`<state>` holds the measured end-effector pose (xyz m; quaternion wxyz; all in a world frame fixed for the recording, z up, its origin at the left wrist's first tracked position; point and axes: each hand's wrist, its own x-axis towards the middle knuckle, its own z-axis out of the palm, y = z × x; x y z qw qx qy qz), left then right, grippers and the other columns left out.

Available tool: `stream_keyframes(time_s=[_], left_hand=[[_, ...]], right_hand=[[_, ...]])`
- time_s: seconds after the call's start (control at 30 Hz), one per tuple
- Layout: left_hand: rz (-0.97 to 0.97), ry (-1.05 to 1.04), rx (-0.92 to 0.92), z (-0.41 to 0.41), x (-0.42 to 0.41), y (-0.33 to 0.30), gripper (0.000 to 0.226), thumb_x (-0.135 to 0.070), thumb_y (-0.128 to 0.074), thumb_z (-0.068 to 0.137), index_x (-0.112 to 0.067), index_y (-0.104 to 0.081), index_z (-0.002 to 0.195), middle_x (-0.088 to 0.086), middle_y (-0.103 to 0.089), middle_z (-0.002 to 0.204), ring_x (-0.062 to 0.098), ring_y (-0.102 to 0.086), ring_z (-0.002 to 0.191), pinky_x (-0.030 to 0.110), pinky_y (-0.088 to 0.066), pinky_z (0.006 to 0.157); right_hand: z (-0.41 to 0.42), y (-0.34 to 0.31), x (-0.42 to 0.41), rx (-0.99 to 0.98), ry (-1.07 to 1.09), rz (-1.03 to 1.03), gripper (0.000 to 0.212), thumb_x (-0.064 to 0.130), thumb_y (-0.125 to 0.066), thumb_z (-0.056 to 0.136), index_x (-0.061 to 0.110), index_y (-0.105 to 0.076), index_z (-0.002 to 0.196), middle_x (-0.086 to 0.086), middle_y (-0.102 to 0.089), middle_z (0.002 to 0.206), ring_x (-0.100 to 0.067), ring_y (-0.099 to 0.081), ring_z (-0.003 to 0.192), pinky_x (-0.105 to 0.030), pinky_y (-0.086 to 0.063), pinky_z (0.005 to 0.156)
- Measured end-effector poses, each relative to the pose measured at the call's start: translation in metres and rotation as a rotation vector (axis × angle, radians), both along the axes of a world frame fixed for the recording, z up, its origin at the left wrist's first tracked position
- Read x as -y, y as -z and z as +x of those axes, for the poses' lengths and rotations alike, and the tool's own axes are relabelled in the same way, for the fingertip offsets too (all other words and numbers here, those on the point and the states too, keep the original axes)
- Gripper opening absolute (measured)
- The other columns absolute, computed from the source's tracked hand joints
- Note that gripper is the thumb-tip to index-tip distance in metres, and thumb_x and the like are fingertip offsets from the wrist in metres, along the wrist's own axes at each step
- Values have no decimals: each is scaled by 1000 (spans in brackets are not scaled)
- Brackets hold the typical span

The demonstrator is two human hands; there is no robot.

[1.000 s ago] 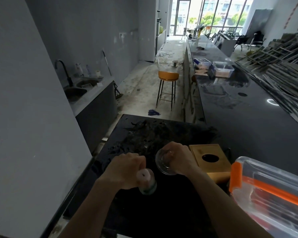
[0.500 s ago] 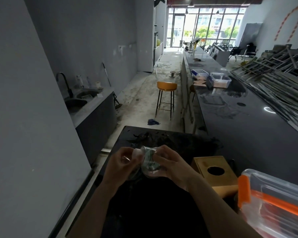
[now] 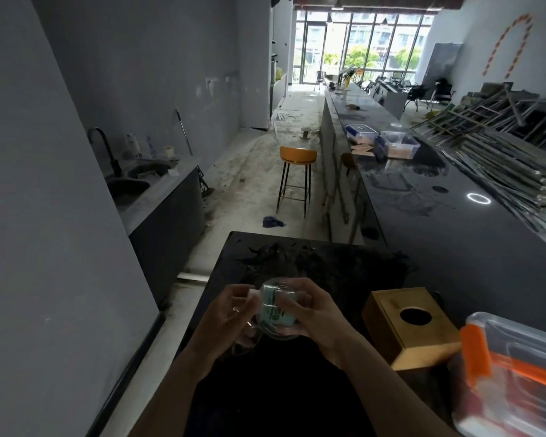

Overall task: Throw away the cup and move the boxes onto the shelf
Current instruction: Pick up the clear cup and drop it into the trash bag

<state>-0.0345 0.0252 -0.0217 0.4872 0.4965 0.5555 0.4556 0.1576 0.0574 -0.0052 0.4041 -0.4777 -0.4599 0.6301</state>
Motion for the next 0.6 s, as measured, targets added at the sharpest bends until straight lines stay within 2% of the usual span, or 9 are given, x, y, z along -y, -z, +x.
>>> stream_keyframes(time_s=[0.07,0.17,0.3,0.37,0.43,0.5,0.6], left_hand=[[30,24,-102,-6,-1,2,64,-60,-78,69,-24,-63,120,6,-76,102,17,-76,72,38,-61,58],[79,-2,-244,-13,4,4,60,-60,-79,61,-31,-67,112,-1,-79,99,15,-77,83,45,-64,73],[181,-25,-362,-18,15,7,52,-60,-79,61,-36,-68,106,-11,-79,93,6,-76,84,45,-63,78],[206,-21,-383,-22,26,12,52,-61,-77,63,-35,-67,107,-12,-78,95,4,-76,85,44,-63,79],[238,-31,-402,-24,42,19,54,-62,-75,63,-33,-67,108,-11,-78,97,2,-75,86,41,-63,80],[295,-104,-417,-25,63,28,47,-54,-78,64,-31,-70,104,-10,-78,94,4,-74,86,38,-61,82],[349,-206,-353,-27,100,46,29,-26,-86,73,-29,-72,99,-4,-79,91,14,-75,85,37,-59,83]], right_hand=[[-4,5,2,36,13,21,28,10,-79,86,12,-70,113,-17,-75,110,-35,-76,99,-52,-63,85],[-7,8,11,60,7,79,28,10,-81,85,13,-72,112,-17,-76,108,-31,-76,97,-40,-64,76],[-13,12,24,119,10,235,31,6,-82,83,6,-71,112,-20,-76,106,-20,-74,86,-32,-64,72],[-15,17,30,149,-8,317,32,4,-83,81,4,-71,111,-18,-77,104,-15,-73,83,-28,-62,69],[-18,28,37,184,-21,411,33,3,-85,79,2,-71,109,-18,-77,102,-15,-72,83,-30,-61,70],[-22,42,49,198,-21,503,31,3,-86,77,1,-72,106,-20,-77,100,-15,-70,81,-33,-60,72],[-29,59,74,180,-56,612,31,13,-89,75,10,-76,102,-13,-79,97,-18,-75,85,-39,-62,79]])
